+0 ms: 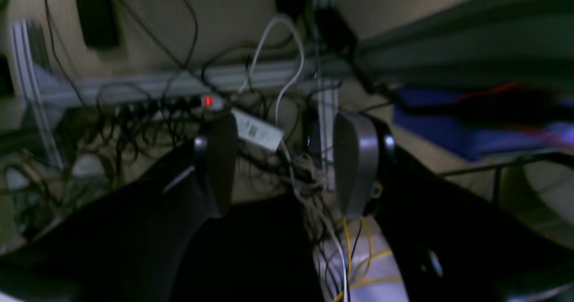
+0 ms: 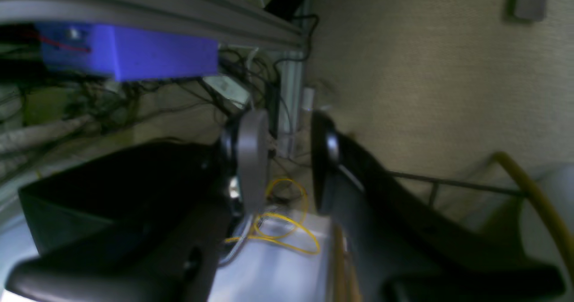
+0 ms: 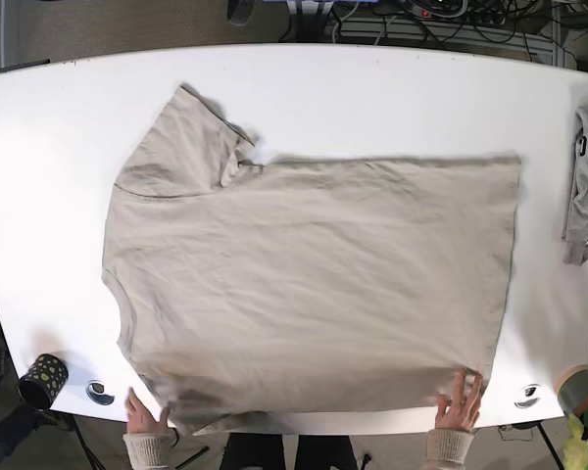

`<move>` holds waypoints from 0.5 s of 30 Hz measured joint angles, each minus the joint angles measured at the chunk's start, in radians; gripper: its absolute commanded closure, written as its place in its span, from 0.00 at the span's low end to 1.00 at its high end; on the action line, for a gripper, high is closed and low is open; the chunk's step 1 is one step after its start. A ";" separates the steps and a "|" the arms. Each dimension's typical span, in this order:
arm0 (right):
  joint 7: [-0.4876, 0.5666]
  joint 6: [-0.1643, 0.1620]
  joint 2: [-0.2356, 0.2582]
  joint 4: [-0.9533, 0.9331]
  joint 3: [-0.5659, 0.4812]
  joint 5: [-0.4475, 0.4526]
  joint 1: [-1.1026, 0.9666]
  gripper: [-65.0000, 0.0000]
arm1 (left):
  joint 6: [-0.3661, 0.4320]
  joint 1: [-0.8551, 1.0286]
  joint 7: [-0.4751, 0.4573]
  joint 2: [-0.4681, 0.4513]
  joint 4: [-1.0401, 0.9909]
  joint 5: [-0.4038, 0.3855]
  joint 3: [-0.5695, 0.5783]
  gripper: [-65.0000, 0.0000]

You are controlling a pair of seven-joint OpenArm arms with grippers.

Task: Fold the T-shirt properly

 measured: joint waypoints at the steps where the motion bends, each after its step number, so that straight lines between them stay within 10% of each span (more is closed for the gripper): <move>1: 0.000 0.000 0.000 0.012 0.008 0.000 -0.011 0.75 | 0.000 0.011 -0.001 0.000 0.022 0.000 0.000 0.53; 15: -0.007 -0.008 0.000 0.270 0.082 0.101 -0.164 0.75 | 0.000 0.157 0.002 0.009 0.367 -0.003 -0.002 0.53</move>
